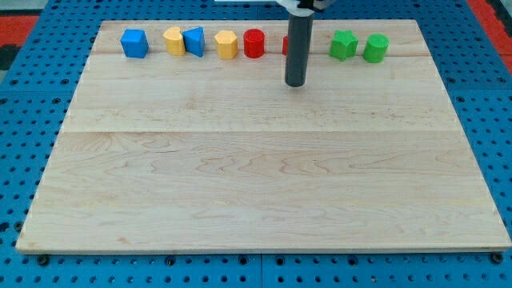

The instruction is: Move the green circle slightly down

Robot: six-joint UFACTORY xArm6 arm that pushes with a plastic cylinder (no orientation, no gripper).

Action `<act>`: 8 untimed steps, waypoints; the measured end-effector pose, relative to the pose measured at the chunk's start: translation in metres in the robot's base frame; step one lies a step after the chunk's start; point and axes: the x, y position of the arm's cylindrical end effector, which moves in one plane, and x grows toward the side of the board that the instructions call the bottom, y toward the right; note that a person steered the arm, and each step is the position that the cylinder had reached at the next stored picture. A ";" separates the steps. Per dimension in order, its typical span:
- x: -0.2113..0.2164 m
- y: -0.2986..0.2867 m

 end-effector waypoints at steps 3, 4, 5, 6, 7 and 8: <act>-0.023 0.125; -0.061 0.135; -0.096 0.161; -0.086 0.187; -0.147 0.217; -0.154 0.166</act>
